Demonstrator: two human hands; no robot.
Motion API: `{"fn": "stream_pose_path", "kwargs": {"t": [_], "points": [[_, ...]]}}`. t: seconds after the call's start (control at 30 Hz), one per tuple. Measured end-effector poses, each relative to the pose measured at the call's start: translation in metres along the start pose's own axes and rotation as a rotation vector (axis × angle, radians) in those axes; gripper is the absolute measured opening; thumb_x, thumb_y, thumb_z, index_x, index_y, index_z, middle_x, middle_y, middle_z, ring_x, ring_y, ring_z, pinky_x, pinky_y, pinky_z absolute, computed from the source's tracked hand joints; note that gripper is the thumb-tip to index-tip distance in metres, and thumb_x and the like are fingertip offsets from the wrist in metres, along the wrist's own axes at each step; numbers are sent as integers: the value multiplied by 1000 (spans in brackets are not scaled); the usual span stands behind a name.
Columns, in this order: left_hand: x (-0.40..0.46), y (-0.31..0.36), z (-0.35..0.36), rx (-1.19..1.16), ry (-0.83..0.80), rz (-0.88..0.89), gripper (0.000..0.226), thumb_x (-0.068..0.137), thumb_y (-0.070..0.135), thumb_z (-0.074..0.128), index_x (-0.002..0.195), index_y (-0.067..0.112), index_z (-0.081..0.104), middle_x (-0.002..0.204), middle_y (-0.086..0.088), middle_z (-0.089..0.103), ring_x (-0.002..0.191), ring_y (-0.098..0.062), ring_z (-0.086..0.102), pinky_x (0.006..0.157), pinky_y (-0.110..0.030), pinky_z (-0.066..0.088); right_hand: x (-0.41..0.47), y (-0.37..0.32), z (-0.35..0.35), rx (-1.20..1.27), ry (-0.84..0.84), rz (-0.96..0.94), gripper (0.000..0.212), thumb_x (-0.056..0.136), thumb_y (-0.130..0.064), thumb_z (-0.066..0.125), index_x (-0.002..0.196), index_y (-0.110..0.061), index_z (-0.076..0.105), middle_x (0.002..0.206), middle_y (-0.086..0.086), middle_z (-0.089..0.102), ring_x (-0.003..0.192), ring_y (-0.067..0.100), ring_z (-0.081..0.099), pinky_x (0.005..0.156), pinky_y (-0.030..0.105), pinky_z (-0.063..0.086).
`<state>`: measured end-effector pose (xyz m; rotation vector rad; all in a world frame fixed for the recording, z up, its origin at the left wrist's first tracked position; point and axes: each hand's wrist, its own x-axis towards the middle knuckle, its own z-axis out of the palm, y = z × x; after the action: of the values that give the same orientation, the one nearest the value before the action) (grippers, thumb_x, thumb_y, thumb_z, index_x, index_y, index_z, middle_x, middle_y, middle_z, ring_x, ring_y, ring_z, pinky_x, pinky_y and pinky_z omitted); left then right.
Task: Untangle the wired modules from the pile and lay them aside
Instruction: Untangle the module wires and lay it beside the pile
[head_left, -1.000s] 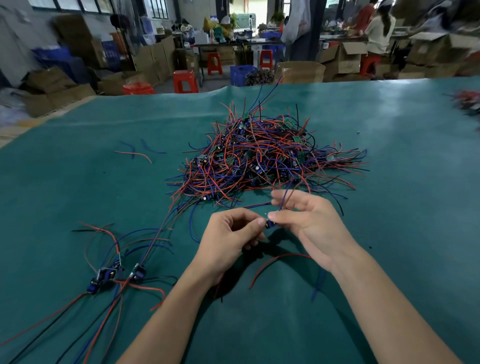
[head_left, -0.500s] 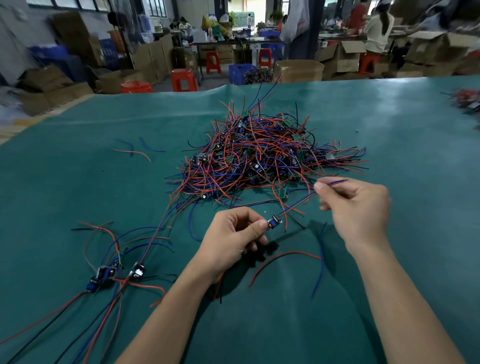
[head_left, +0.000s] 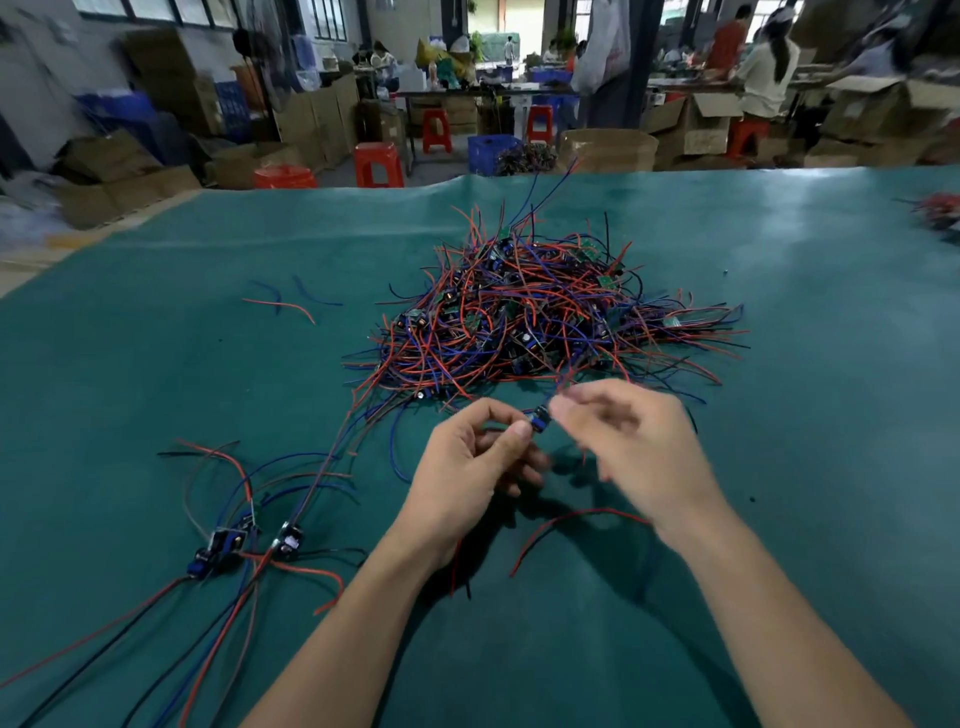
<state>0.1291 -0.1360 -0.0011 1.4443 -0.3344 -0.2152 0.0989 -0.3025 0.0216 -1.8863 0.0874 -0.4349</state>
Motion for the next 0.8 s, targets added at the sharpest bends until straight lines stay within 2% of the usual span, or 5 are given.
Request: {"fn": "stream_pose_path", "kwargs": {"t": [0.17,0.37,0.57,0.7,0.8], "points": [[-2,2,-1,33,-85,-16,14,96,12,63,83,10,61,64,-6,70,50,-11,60,48,-16,43,-6,4,10,-21,12,-149,9,89,-24,79,81,-27,76,74,-15,74,65,1,65,61,17,48],[-3,1,-1,107,-195,-15,15,94,8,67,78,10,65,63,-4,69,50,-8,56,51,-16,42,8,3,-20,177,432,-170,11,86,-32,74,76,-37,75,65,-16,67,55,5,52,59,29,45],[-3,-3,-3,218,-197,-9,11,88,11,71,77,11,71,67,-5,66,58,-11,54,56,-23,45,4,-43,-35,329,717,-280,10,91,-32,70,82,-27,70,59,-13,61,47,7,48,49,33,39],[-4,-1,3,272,-151,-15,25,87,32,66,73,12,70,65,0,67,59,-11,57,54,-22,45,-5,-87,-9,300,293,-278,12,86,-32,74,77,-26,79,66,-7,72,48,7,52,45,24,42],[-4,-3,4,309,-73,-58,20,88,23,63,74,10,69,65,5,67,59,-9,58,61,-31,55,-12,-103,48,135,-147,-164,17,88,-34,77,81,-18,80,68,0,74,54,8,59,48,30,50]]}}
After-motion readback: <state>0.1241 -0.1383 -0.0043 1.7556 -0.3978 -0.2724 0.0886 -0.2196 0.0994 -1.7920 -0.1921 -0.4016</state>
